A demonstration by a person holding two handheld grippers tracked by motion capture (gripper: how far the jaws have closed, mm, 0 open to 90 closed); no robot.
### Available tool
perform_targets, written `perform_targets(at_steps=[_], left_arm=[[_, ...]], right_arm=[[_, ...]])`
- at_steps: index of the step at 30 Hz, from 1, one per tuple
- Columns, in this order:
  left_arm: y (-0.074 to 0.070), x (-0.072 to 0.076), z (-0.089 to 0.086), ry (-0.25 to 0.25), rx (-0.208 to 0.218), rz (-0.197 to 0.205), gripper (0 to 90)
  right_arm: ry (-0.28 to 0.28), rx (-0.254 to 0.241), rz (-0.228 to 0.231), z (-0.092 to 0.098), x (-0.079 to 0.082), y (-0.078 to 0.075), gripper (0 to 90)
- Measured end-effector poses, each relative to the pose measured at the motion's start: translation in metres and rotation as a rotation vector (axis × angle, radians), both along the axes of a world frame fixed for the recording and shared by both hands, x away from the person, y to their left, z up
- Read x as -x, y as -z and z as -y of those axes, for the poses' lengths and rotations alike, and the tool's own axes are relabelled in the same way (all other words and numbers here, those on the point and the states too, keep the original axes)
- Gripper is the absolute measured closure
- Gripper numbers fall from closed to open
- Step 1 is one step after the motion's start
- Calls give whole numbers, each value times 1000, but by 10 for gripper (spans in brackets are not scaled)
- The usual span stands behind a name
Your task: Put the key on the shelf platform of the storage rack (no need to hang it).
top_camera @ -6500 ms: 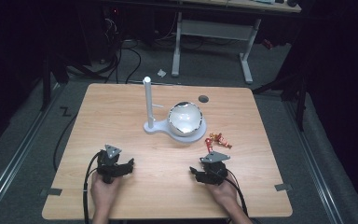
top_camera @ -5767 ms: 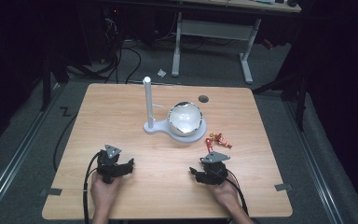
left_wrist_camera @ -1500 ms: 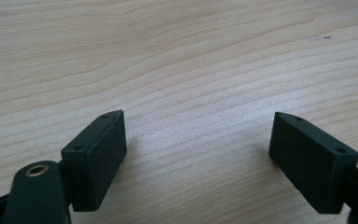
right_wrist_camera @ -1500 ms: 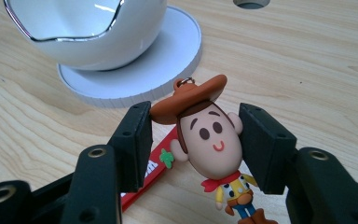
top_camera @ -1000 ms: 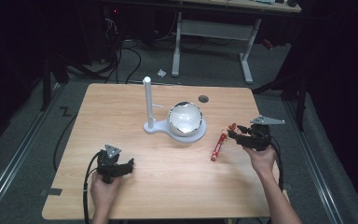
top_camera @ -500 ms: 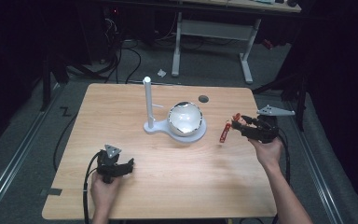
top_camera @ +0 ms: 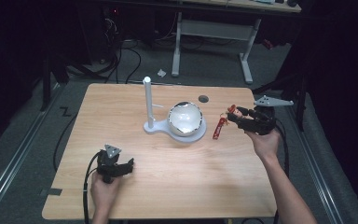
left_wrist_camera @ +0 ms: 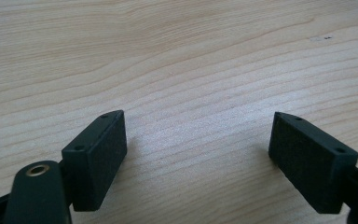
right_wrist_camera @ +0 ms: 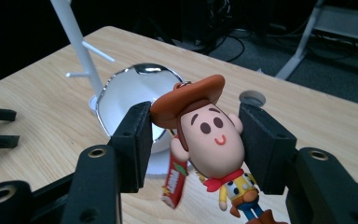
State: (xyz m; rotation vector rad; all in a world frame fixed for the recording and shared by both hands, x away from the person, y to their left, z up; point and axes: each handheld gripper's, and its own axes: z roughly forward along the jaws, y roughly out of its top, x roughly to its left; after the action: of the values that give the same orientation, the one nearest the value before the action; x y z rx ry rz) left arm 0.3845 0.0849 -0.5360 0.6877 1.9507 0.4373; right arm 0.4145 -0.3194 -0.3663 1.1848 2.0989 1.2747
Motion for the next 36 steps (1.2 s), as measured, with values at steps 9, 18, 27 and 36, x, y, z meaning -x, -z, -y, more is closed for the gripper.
perform_targets(at_steps=[9, 18, 27, 36], left_arm=[[0, 0, 1, -8, 6, -3, 196], [-1, 0, 1, -17, 14, -4, 195], [-1, 0, 1, -16, 13, -4, 195], [-1, 0, 1, -13, 13, -4, 194]], right_arm=[[-35, -19, 32, -7, -7, -15, 469], [-76, -45, 54, -22, -10, -27, 469], [-98, -60, 59, -33, -14, -34, 469], [-125, -41, 63, -54, -23, -37, 469]])
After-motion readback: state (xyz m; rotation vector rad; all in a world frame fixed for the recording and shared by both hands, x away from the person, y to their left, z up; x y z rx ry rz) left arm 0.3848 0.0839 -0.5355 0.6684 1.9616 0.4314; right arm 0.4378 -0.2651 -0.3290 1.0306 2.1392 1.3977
